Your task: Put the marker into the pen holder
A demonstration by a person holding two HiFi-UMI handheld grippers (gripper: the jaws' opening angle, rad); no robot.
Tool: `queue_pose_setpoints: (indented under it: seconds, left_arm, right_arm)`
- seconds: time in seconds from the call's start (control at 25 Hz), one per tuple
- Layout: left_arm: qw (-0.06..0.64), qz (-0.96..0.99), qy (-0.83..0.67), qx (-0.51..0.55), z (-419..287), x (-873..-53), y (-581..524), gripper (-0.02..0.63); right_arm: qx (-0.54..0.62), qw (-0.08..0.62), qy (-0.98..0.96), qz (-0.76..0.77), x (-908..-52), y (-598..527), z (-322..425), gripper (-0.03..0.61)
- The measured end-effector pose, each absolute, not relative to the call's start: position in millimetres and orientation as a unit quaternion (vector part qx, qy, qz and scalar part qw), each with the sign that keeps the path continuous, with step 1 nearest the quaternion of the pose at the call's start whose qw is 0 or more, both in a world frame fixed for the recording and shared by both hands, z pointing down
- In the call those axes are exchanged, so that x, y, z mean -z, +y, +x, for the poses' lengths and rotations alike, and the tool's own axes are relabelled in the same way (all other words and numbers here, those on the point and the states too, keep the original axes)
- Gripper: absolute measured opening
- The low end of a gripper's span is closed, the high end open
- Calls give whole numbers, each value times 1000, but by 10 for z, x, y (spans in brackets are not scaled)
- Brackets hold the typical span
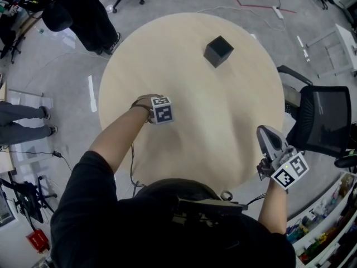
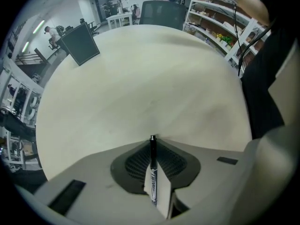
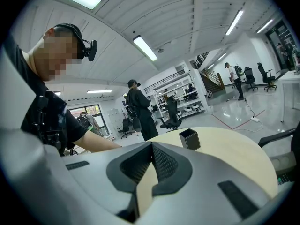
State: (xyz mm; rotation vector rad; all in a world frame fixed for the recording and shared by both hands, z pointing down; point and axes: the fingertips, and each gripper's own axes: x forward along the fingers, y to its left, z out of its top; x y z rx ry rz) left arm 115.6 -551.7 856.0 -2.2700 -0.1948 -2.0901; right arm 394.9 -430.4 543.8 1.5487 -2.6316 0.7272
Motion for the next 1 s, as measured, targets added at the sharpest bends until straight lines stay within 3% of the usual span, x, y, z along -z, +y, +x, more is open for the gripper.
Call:
queue_pose_setpoints:
  seconds: [0.28,0.48,0.72,1.0]
  left_arm:
    - [12,-799,1,601,1217,-8144,-5676,37]
    - [-33,-911,108,395,1337,-6681,-5803,37]
    - [-37,-967,195,162,952,-4997,-5628,37]
    - [-75,-965,247,-49,253,-3988,-5296,37]
  right_arm:
    - [-214,-5,-843,493,-5307,-4305,3905,2]
    - [-183,-17,-850,494,-4984,-4232,3842,2]
    - [-138,-33,-864,484,-4508,-4180,3664,2]
    - [-103,-43,-879,463,-4119,-4216,3406,2]
